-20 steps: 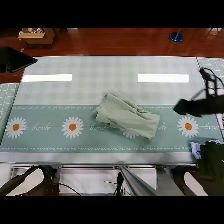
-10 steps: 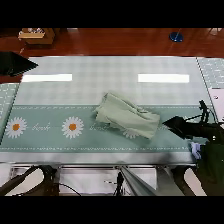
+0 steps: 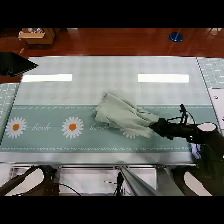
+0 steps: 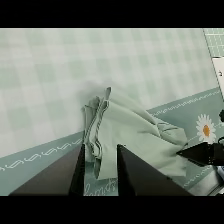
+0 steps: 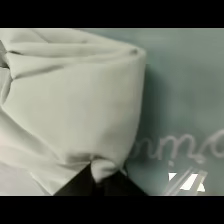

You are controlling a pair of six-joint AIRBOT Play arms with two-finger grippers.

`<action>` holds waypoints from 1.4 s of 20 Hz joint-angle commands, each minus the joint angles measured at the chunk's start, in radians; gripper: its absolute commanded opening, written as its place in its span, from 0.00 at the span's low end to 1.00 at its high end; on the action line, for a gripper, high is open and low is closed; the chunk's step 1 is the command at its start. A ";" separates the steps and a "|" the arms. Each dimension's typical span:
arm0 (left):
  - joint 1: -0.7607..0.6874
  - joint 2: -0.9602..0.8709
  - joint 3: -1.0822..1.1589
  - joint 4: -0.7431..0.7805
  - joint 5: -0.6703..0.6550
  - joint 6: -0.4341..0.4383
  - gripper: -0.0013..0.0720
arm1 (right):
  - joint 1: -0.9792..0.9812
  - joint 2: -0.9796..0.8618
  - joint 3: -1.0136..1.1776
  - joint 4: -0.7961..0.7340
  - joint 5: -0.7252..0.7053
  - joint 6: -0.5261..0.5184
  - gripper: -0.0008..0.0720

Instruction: Fold the shirts.

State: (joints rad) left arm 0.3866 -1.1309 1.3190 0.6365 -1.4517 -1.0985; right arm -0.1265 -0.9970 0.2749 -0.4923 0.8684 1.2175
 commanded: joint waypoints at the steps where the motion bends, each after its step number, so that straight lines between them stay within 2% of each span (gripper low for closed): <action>1: 0.000 -0.001 0.001 0.001 0.000 0.001 0.40 | 0.060 -0.031 0.044 0.119 -0.041 -0.080 0.04; 3: 0.000 -0.001 0.001 0.001 0.000 0.001 0.40 | 0.022 0.031 0.156 0.089 0.057 -0.085 0.04; 4: 0.000 -0.001 0.001 0.001 0.000 0.002 0.40 | -0.012 0.074 0.232 0.044 0.112 -0.051 0.04; 8: 0.000 -0.001 0.001 0.001 0.003 0.001 0.40 | -0.216 0.211 0.599 -0.321 0.375 0.253 0.03; 10: 0.000 -0.001 0.001 0.001 0.003 0.002 0.40 | -0.351 0.240 0.780 -0.491 0.564 0.327 0.03; 13: 0.000 -0.001 0.000 0.001 0.010 0.005 0.40 | -0.561 0.240 0.984 -0.725 0.795 0.338 0.03; 16: -0.001 -0.009 0.000 0.001 0.023 0.037 0.40 | -0.758 0.240 1.033 -0.950 0.982 0.322 0.03; 20: 0.000 -0.051 0.000 0.001 0.022 0.043 0.40 | -0.901 0.249 1.033 -1.093 0.989 0.391 0.03; 24: 0.000 -0.116 0.000 0.001 0.023 0.068 0.40 | -0.956 0.249 0.972 -1.223 0.991 0.376 0.03; 28: 0.000 -0.190 0.000 0.001 0.031 0.069 0.40 | -1.024 0.259 0.795 -1.347 0.991 0.349 0.03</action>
State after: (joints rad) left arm 0.3866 -1.2736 1.3190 0.6376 -1.4269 -1.0378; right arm -1.1027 -0.7452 1.1671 -1.7088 1.7935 1.5822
